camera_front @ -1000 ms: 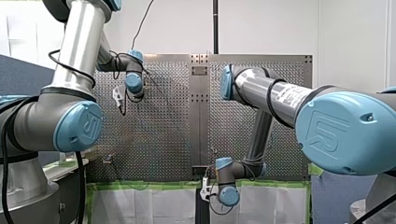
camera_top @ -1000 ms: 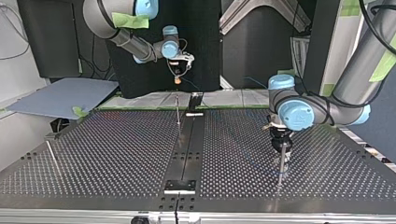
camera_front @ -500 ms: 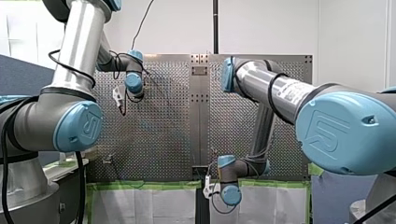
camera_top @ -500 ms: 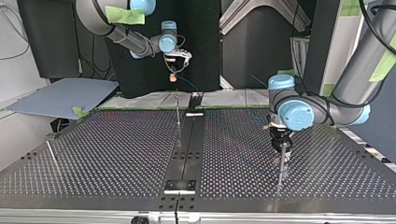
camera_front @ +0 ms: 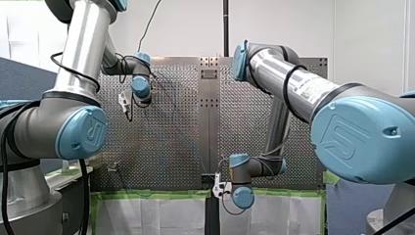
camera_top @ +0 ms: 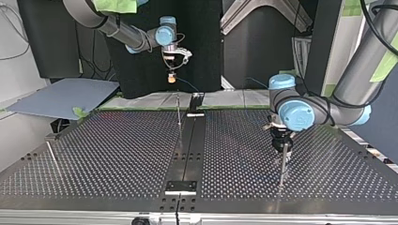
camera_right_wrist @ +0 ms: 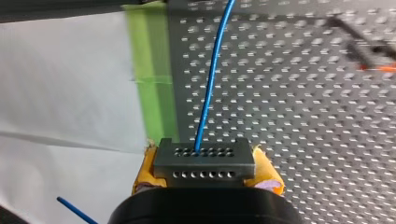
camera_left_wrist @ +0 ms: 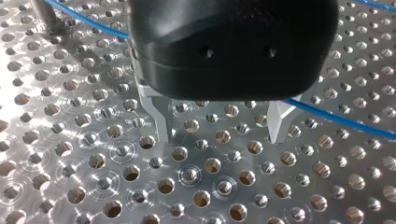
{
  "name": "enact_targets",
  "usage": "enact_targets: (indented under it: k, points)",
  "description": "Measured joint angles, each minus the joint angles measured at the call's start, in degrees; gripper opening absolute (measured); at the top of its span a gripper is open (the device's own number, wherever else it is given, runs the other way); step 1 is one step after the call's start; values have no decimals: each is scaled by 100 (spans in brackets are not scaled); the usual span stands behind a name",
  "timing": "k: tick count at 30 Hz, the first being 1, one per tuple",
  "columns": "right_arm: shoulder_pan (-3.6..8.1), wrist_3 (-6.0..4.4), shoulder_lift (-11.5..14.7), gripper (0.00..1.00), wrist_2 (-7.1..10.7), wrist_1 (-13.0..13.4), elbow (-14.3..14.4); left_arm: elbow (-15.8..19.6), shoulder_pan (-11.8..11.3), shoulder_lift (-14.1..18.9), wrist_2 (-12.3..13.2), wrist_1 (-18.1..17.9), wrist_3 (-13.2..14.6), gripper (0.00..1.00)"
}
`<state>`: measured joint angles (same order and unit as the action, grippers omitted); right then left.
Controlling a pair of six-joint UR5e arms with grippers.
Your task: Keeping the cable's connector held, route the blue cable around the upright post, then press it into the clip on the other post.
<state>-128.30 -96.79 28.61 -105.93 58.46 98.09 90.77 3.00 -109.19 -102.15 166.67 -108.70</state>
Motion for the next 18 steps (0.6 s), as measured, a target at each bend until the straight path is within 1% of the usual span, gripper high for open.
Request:
enact_targets:
  k: [3, 5, 10, 12, 15, 18]
  points:
    - [17, 4, 193, 0, -5, 193, 193, 0, 1, 0, 0, 5, -50, 100]
    - [40, -10, 331, 0, -5, 331, 332, 0, 2, 0, 1, 6, -71, 100]
    - [109, -102, 624, 0, 12, 624, 625, 0, 2, 1, 1, 7, -96, 100]
    - [146, -121, 708, 0, 33, 708, 708, 0, 1, 1, 0, 7, -98, 100]
    - [227, -127, 859, 0, 133, 859, 860, 0, 0, 0, -1, 7, -99, 100]
    - [306, -83, 1007, 0, 259, 1029, 1030, 0, 1, 0, -6, 7, -100, 100]
